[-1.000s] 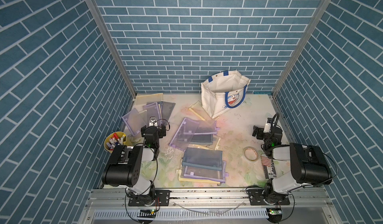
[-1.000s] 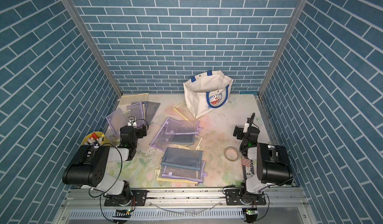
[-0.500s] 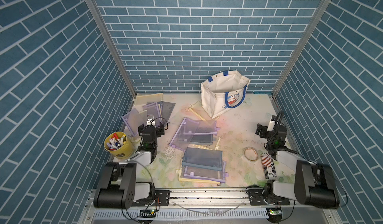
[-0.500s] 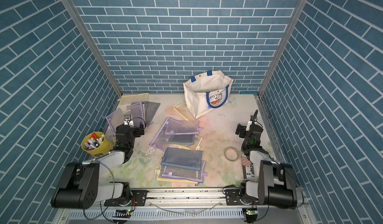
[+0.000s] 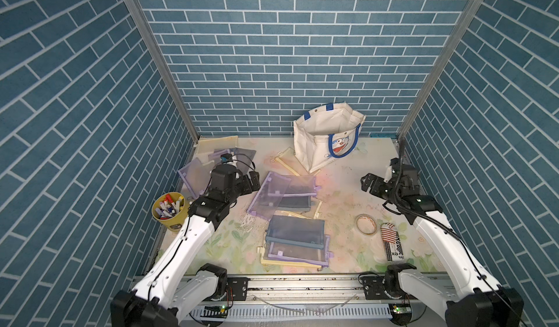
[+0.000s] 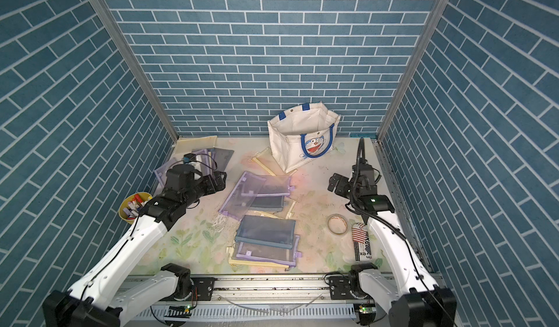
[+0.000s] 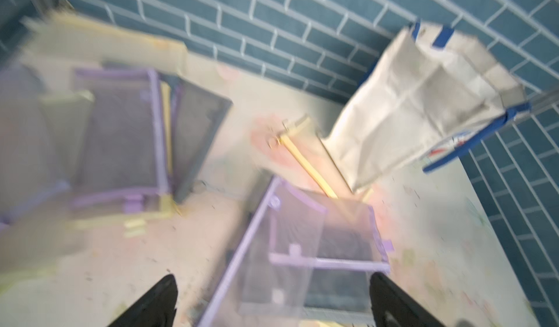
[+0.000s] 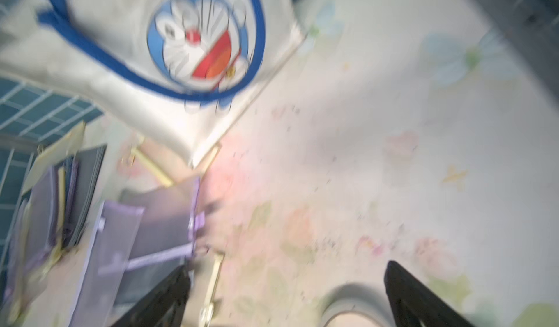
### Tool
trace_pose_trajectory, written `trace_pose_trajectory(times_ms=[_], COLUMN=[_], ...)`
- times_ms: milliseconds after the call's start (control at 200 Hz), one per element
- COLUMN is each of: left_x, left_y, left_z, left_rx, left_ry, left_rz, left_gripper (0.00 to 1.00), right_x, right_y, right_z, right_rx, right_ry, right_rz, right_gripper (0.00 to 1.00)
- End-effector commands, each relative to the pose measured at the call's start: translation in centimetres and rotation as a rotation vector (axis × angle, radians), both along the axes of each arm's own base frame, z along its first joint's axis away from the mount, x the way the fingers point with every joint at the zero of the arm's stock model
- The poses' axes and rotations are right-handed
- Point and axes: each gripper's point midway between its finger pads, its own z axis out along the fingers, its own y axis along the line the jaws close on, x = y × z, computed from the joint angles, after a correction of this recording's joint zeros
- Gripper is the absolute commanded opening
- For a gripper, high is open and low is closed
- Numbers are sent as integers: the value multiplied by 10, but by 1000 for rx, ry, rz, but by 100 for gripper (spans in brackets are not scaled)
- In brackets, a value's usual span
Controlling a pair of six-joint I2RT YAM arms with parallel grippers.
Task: Put the pencil pouch into the canvas bag
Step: Pick up the pencil pouch.
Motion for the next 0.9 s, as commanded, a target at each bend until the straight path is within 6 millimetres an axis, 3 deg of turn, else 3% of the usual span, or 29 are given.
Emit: trace_pose_trajectory(times_ms=[0,150,325,450,675,895], left_x=[-22,-7,13,20,19,4], left_y=[-34,-28,-4,-3,-18,-39], left_z=[-39,-75,-116,-135,-148,-151], left_rx=[-127,-59,-13,2,-88,-174], left_ry=[270,424,504,535,527,505], left_rz=[-101,-128,-77,-98,-135,-152], left_gripper=[99,99,99,99,99,83], right_x=[-18,-10,4,11,18,33], right_y=[55,115,166,200,245,274], right_z=[-9,-14,-15,-16,-22,-54], right_rx=[157,253,322,347,376,412], right_ry=[190,222,255,277,302,347], right_rz=[92,244,357,429,526,556], right_gripper=[99,99,98,95,87,79])
